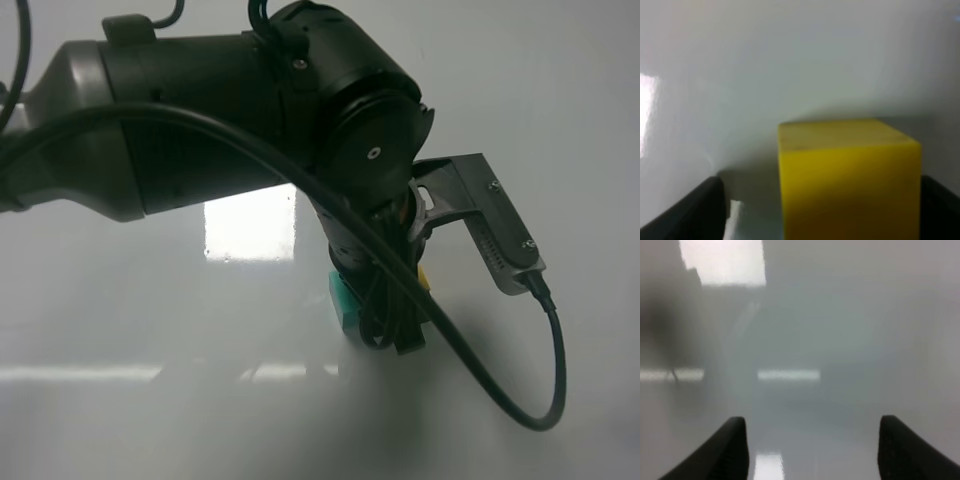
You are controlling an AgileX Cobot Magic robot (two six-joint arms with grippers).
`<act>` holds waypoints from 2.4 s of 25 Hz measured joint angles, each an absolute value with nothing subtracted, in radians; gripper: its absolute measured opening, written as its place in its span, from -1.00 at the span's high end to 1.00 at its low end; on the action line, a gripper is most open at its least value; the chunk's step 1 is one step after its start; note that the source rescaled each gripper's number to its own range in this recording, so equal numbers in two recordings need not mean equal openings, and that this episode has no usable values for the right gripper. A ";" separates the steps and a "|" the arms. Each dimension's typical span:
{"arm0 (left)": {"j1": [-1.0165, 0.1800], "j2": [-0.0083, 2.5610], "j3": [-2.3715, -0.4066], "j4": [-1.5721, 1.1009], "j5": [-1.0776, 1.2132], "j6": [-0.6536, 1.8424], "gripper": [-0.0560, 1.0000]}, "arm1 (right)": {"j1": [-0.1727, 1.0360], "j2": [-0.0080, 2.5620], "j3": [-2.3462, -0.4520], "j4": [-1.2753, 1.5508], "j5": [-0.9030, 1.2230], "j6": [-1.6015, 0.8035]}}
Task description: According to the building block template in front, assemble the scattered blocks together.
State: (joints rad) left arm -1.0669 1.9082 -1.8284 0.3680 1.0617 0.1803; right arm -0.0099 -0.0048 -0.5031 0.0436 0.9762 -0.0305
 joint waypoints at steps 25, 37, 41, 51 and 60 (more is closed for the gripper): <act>-1.147 1.868 -2.019 0.493 1.214 0.383 0.88 | -0.010 -0.005 -0.503 0.044 0.976 -0.031; -1.065 1.701 -1.926 0.596 1.220 0.411 0.88 | -0.010 -0.005 -0.503 0.044 0.976 -0.031; -1.003 1.619 -1.768 0.585 1.223 0.419 0.88 | -0.010 -0.005 -0.503 0.044 0.976 -0.031; -0.797 1.486 -1.554 0.516 1.100 0.544 0.88 | -0.010 -0.005 -0.503 0.044 0.976 -0.031; -0.708 1.510 -1.549 0.428 0.950 0.737 0.88 | -0.010 -0.005 -0.503 0.044 0.976 -0.031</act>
State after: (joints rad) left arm -0.7079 1.5104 -1.5487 0.4277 0.9504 0.7374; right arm -0.0099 -0.0048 -0.5031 0.0436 0.9762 -0.0305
